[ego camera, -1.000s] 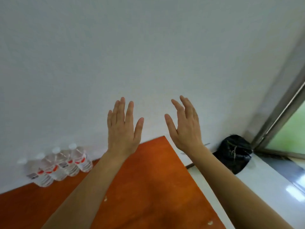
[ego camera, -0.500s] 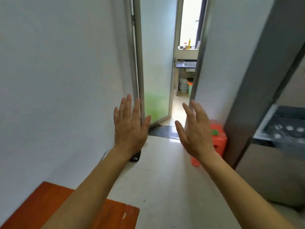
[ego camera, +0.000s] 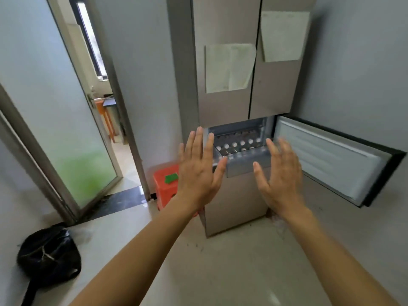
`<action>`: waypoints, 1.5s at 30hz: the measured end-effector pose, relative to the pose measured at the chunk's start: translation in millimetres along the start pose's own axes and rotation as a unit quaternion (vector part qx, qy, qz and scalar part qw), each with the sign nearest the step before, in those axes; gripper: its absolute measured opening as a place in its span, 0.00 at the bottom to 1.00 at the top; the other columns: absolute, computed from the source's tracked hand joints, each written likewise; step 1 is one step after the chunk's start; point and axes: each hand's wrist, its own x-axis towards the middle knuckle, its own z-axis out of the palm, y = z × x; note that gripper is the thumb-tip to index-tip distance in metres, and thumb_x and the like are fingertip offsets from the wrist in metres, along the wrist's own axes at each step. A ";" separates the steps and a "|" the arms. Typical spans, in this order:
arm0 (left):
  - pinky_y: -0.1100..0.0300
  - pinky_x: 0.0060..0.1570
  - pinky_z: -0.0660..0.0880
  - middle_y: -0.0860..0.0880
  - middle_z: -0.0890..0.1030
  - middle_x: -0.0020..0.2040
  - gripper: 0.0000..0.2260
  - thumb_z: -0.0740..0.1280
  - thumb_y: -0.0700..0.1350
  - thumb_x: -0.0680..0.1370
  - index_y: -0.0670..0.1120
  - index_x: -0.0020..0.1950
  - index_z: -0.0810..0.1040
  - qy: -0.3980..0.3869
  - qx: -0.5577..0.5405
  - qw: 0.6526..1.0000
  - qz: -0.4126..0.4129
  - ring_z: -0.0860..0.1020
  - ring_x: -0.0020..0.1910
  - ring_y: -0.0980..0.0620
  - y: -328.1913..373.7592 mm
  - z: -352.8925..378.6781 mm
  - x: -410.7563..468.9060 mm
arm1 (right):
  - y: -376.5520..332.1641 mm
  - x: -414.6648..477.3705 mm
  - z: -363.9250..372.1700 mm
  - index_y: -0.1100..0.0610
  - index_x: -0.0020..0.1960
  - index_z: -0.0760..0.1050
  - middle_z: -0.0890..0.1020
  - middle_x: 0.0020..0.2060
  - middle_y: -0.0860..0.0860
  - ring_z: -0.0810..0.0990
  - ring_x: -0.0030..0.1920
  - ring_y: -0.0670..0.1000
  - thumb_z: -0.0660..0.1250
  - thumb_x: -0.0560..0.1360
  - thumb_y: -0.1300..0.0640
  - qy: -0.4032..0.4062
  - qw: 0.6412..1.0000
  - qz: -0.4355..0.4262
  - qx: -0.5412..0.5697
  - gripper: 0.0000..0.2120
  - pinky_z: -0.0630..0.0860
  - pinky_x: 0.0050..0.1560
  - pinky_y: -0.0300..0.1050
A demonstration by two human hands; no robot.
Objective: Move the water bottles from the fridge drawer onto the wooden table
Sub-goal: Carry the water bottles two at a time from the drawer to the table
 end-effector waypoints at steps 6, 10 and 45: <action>0.41 0.76 0.52 0.44 0.51 0.81 0.30 0.51 0.60 0.82 0.46 0.80 0.55 -0.021 -0.019 1.000 0.011 0.47 0.80 0.46 84.0 78.0 64.9 | 111.7 48.0 -19.5 0.54 0.77 0.60 0.62 0.77 0.59 0.60 0.77 0.60 0.59 0.79 0.44 -0.006 1.000 0.011 -0.022 0.30 0.62 0.73 0.63; 0.43 0.78 0.47 0.45 0.48 0.82 0.30 0.48 0.62 0.82 0.47 0.81 0.53 -0.039 0.008 0.999 0.021 0.44 0.80 0.48 99.9 113.5 92.1 | 151.9 78.5 -9.8 0.53 0.78 0.58 0.59 0.78 0.57 0.57 0.78 0.57 0.57 0.80 0.43 -0.026 0.999 0.018 -0.026 0.30 0.59 0.76 0.60; 0.39 0.74 0.58 0.41 0.47 0.81 0.32 0.54 0.61 0.82 0.50 0.81 0.47 -0.387 0.033 0.907 -0.163 0.54 0.78 0.38 -35.9 564.1 306.0 | 468.5 323.1 361.8 0.54 0.76 0.62 0.66 0.74 0.56 0.67 0.72 0.58 0.62 0.81 0.46 -0.401 0.914 0.061 -0.032 0.27 0.72 0.66 0.54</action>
